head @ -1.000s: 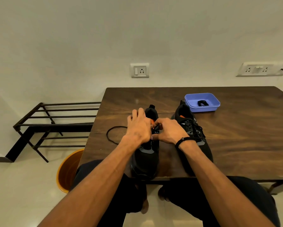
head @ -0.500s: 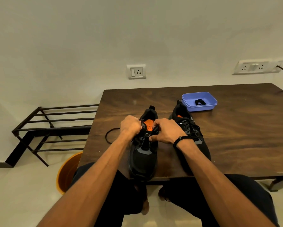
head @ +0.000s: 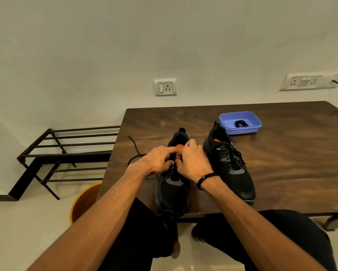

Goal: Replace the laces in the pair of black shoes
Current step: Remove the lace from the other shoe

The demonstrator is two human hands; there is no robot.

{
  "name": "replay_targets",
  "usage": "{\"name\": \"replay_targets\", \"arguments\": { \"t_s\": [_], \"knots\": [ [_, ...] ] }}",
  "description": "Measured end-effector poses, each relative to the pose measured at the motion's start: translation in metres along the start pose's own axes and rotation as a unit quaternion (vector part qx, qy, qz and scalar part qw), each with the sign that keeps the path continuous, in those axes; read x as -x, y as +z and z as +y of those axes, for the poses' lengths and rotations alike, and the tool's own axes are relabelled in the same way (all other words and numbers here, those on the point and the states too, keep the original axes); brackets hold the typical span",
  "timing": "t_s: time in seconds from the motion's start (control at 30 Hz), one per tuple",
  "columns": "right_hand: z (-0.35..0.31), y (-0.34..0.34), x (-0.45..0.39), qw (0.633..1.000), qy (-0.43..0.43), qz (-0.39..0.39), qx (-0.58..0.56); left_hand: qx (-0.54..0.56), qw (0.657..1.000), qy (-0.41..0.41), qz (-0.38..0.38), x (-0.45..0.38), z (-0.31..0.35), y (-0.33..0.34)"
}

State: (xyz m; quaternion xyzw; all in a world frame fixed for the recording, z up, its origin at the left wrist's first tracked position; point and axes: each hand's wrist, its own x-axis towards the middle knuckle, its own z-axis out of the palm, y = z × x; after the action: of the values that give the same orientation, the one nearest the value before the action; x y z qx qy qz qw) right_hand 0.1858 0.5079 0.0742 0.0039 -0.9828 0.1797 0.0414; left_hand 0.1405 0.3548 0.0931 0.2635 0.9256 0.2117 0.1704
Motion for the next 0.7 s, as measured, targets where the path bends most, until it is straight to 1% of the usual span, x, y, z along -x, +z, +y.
{"name": "replay_targets", "arguments": {
  "t_s": [0.07,0.13,0.2,0.27,0.3,0.33,0.37,0.4,0.43,0.47,0.5,0.53,0.57,0.6,0.63,0.67,0.7],
  "knots": [
    [-0.001,0.005,0.003,0.999,-0.024,0.039,-0.015,-0.018,1.000,-0.011,0.007,-0.003,0.001,0.002],
    [0.000,0.007,0.004,0.994,-0.034,0.078,-0.064,-0.035,0.999,-0.010,0.040,-0.006,-0.003,0.002],
    [0.003,0.009,0.005,0.986,-0.007,0.101,-0.130,-0.031,0.997,-0.012,0.064,-0.008,-0.005,0.003],
    [0.005,0.010,0.004,0.969,0.046,0.109,-0.216,-0.011,0.996,-0.029,0.079,-0.009,-0.006,0.003],
    [0.007,0.011,0.003,0.949,0.086,0.111,-0.283,-0.001,0.995,-0.043,0.085,-0.010,-0.006,0.004],
    [0.007,0.010,0.001,0.910,0.139,0.114,-0.374,0.007,0.994,-0.061,0.093,-0.010,-0.007,0.003],
    [0.008,0.008,0.001,0.855,0.206,0.119,-0.460,0.017,0.992,-0.079,0.100,-0.011,-0.009,0.002],
    [0.009,0.003,0.001,0.789,0.269,0.118,-0.540,0.031,0.989,-0.101,0.107,-0.011,-0.011,0.001],
    [0.015,-0.002,0.001,0.736,0.302,0.122,-0.593,0.046,0.985,-0.124,0.114,-0.011,-0.013,0.000],
    [0.021,-0.005,-0.002,0.716,0.313,0.132,-0.610,0.056,0.981,-0.142,0.118,-0.010,-0.017,-0.003],
    [0.026,-0.007,-0.003,0.742,0.295,0.142,-0.585,0.061,0.980,-0.147,0.118,-0.008,-0.020,-0.004],
    [0.028,-0.011,-0.004,0.779,0.260,0.147,-0.551,0.063,0.980,-0.145,0.118,-0.008,-0.022,-0.004],
    [0.025,-0.016,-0.003,0.820,0.208,0.138,-0.515,0.067,0.981,-0.139,0.119,-0.007,-0.022,-0.004],
    [0.020,-0.019,-0.002,0.847,0.154,0.117,-0.495,0.068,0.982,-0.131,0.119,-0.006,-0.021,-0.004],
    [0.014,-0.021,-0.001,0.864,0.101,0.093,-0.484,0.065,0.983,-0.124,0.120,-0.006,-0.019,-0.002],
    [0.007,-0.020,-0.001,0.891,0.051,0.065,-0.446,0.060,0.984,-0.119,0.121,-0.006,-0.018,-0.002],
    [0.001,-0.020,0.000,0.922,-0.004,0.042,-0.385,0.056,0.984,-0.116,0.120,-0.006,-0.016,-0.001]
  ]
}}
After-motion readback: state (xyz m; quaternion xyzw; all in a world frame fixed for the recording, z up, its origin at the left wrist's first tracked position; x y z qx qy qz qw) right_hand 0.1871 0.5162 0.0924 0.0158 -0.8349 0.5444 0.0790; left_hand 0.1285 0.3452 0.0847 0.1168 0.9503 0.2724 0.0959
